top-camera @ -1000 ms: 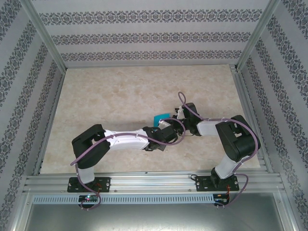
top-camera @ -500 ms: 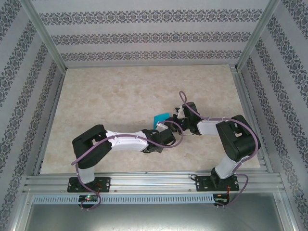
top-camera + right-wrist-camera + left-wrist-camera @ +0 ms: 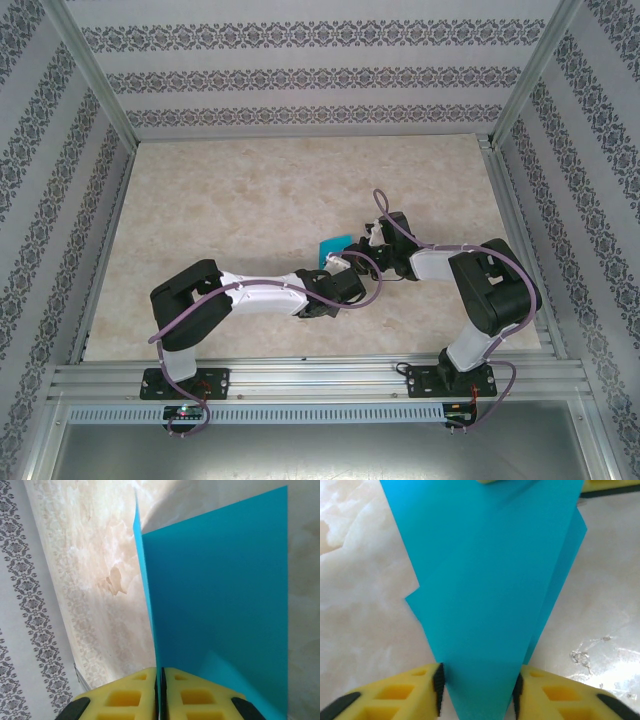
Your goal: Fold a paper plane with a square sheet of paper (pick it up from the middle)
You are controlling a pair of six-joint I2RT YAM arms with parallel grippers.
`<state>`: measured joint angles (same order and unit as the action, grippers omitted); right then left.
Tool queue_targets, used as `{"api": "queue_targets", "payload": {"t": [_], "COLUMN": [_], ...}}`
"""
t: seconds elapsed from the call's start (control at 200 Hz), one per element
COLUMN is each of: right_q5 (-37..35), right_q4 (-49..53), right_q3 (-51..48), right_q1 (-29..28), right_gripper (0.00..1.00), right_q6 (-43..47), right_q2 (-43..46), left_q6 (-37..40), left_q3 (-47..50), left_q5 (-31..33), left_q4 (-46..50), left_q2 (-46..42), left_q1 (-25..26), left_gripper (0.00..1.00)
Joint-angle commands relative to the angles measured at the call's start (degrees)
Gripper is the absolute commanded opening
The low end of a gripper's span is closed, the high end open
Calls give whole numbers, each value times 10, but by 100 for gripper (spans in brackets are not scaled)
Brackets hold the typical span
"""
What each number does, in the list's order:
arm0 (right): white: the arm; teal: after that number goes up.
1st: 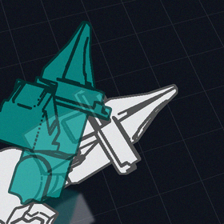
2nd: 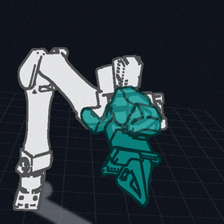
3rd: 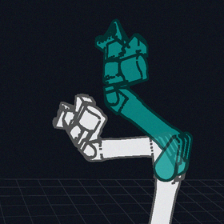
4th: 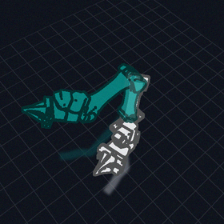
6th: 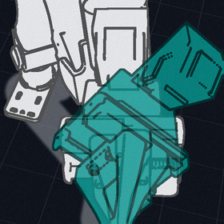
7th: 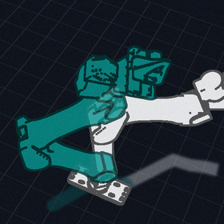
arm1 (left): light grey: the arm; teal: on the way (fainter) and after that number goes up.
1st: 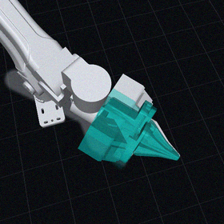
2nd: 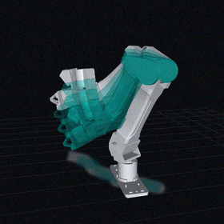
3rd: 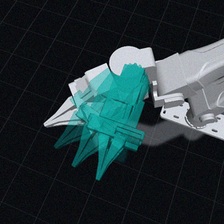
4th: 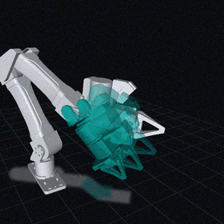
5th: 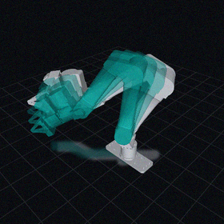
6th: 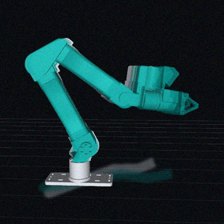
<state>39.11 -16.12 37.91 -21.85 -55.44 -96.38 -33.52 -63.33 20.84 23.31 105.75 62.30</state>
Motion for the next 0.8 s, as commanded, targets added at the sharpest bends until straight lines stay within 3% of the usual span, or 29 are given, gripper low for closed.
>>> {"api": "queue_targets", "payload": {"t": [0.0,0.165,0.38,0.794], "right_q5": [8,7,8,9], "right_q4": [-4,-2,-1,3], "right_q3": [13,15,17,19], "right_q1": [4,5,6,7], "right_gripper": [12,8,9,9], "right_q6": [-4,-8,-13,-16], "right_q2": [-2,-4,-7,-6], "left_q6": [2,16,33,29], "left_q3": [5,20,38,8], "left_q5": [29,40,55,89], "left_q4": [-1,-25,-64,-42], "left_q2": [-15,-49,-56,9], "left_q1": [13,26,49,48], "left_gripper": [47,55,55,40]}}
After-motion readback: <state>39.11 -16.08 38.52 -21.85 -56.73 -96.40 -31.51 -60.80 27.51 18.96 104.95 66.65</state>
